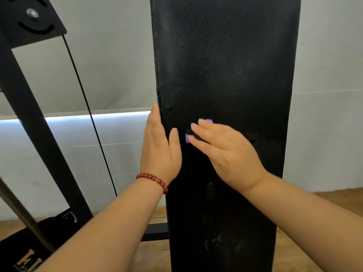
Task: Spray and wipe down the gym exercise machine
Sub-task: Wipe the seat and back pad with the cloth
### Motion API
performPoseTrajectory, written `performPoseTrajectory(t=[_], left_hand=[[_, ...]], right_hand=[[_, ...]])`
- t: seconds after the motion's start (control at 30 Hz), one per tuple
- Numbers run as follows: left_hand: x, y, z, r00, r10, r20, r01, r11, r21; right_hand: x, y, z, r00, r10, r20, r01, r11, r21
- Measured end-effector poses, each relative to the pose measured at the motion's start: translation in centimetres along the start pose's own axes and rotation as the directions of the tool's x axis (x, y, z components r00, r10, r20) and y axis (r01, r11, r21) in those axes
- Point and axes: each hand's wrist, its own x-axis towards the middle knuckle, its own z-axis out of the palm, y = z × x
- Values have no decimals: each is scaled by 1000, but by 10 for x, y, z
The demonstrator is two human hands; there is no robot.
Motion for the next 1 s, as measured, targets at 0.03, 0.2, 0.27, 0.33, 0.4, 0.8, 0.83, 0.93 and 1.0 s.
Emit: performPoseTrajectory(t=[0.03, 0.2, 0.27, 0.33, 0.4, 0.8, 0.83, 0.93, 1.0], left_hand=[[0, 1, -1, 998, 57, 9, -57, 994, 95], [1, 2, 0, 953, 299, 49, -290, 852, 436], [1, 2, -1, 943, 326, 73, -318, 812, 490], [2, 3, -2, 931, 354, 94, -347, 772, 532], [2, 5, -1, 894, 423, 148, -427, 705, 566], [6, 14, -3, 774, 537, 335, -613, 506, 606], [6, 16, -2, 741, 556, 376, -653, 465, 598], [5, 28, 8, 675, 570, 469, -727, 406, 553], [8, 37, 19, 694, 558, 455, -711, 429, 557]], right_hand=[[-12, -3, -2, 999, -12, 38, 13, 1000, -4], [0, 12, -16, 998, -6, 57, 8, 999, -36], [6, 17, -15, 999, 43, 22, -42, 998, -46], [-12, 11, -11, 995, 94, 16, -93, 995, -42], [-39, 2, -8, 994, 110, 22, -109, 993, -46], [-54, 19, -14, 983, 150, -106, -161, 981, -108], [-65, 16, -16, 982, 162, -93, -172, 979, -107], [-69, 21, -21, 988, 142, -65, -149, 981, -121], [-50, 33, -25, 985, 134, -109, -148, 980, -133]])
